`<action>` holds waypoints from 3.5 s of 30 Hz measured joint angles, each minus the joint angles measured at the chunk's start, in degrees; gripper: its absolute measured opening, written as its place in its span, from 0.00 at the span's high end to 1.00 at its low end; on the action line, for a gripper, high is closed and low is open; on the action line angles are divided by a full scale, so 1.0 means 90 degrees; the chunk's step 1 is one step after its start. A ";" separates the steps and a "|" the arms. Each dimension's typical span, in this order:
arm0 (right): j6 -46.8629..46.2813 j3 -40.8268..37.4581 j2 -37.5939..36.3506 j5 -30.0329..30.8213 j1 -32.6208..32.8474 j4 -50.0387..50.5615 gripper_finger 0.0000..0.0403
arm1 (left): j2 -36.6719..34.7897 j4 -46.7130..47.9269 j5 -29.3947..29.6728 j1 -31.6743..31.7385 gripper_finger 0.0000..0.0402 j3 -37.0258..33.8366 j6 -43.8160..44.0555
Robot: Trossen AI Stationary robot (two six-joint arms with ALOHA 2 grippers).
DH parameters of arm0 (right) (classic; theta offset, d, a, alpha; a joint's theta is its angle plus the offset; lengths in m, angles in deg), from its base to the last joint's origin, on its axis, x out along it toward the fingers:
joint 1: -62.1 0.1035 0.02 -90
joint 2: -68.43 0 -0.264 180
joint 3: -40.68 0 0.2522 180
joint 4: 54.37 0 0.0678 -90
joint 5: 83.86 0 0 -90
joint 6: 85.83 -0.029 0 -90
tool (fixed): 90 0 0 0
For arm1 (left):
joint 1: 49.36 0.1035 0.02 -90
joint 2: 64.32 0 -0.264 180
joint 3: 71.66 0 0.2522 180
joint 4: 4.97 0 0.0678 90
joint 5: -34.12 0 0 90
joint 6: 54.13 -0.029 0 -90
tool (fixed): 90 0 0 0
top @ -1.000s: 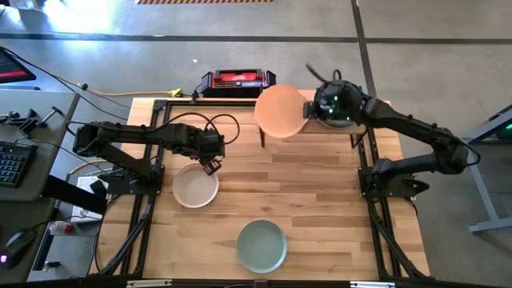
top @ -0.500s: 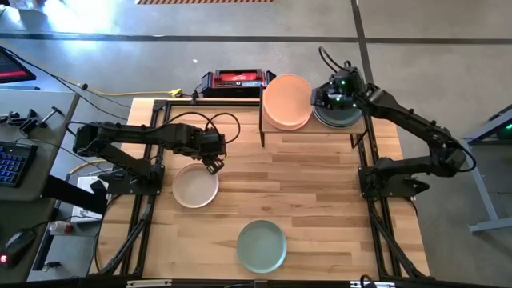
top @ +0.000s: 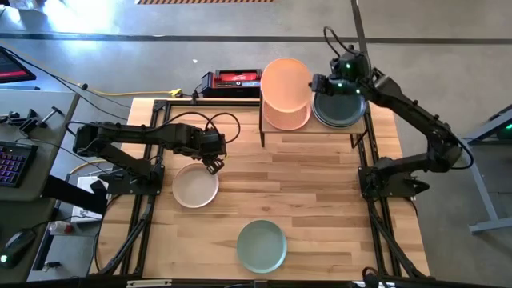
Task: Place and stack plates onto a shelf
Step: Stack the light orange plate on top of the orange plate on the shelf
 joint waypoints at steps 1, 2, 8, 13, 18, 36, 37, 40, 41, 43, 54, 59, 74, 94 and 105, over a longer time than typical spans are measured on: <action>0.0102 0.0232 0.0129 0.0005 -0.0006 0.0249 1.00 | 0.0000 0.0002 0.0000 0.0000 0.66 0.0000 0.0002; 0.0225 0.0456 0.0259 0.0005 -0.0011 0.0496 1.00 | 0.0000 0.0000 0.0001 0.0000 0.66 0.0000 0.0000; 0.0816 0.1529 0.1120 -0.0051 -0.0010 0.1735 1.00 | 0.0000 0.0002 0.0002 -0.0001 0.66 0.0000 0.0001; 0.1291 0.1794 0.1628 -0.0066 -0.0044 0.2464 1.00 | 0.0000 0.0005 0.0001 -0.0002 0.66 0.0002 0.0002; 0.1343 0.1794 0.1922 0.0019 -0.0044 0.2548 1.00 | 0.0000 0.0005 0.0002 -0.0002 0.66 0.0000 0.0000; 0.1507 0.1794 0.2313 0.0346 -0.0085 0.2731 1.00 | 0.0000 0.0006 0.0005 -0.0002 0.66 0.0000 0.0000; 0.1502 0.1794 0.2313 0.0383 -0.0085 0.2728 1.00 | 0.0000 0.0006 0.0005 -0.0002 0.66 0.0000 -0.0003; 0.1505 0.1794 0.2311 0.0519 -0.0085 0.2728 1.00 | 0.0000 0.0005 0.0005 -0.0002 0.66 0.0000 -0.0003; 0.1505 0.1794 0.2313 0.0512 -0.0085 0.2728 1.00 | 0.0000 0.0005 0.0005 -0.0002 0.66 0.0000 -0.0003; 0.1505 0.1794 0.2310 0.0505 -0.0085 0.2726 1.00 | 0.0000 0.0005 0.0004 -0.0002 0.66 0.0000 -0.0003; 0.1332 0.1794 0.2310 0.0477 -0.0080 0.2726 1.00 | 0.0000 0.0005 0.0005 -0.0002 0.66 0.0000 -0.0003; 0.1325 0.1794 0.2310 -0.0037 -0.0084 0.2726 1.00 | 0.0000 0.0005 0.0005 -0.0002 0.66 0.0002 -0.0003; 0.0995 0.1794 0.2308 0.0005 -0.0083 0.2728 1.00 | 0.0000 0.0005 0.0007 -0.0002 0.66 0.0000 -0.0003; 0.0866 0.1794 0.2303 0.0245 -0.0066 0.2749 1.00 | 0.0000 0.0003 0.0007 -0.0002 0.66 0.0000 -0.0294; 0.1006 0.1794 0.2303 0.0265 -0.0066 0.2795 1.00 | 0.0000 0.0004 0.0007 -0.0005 0.66 0.0000 -0.0292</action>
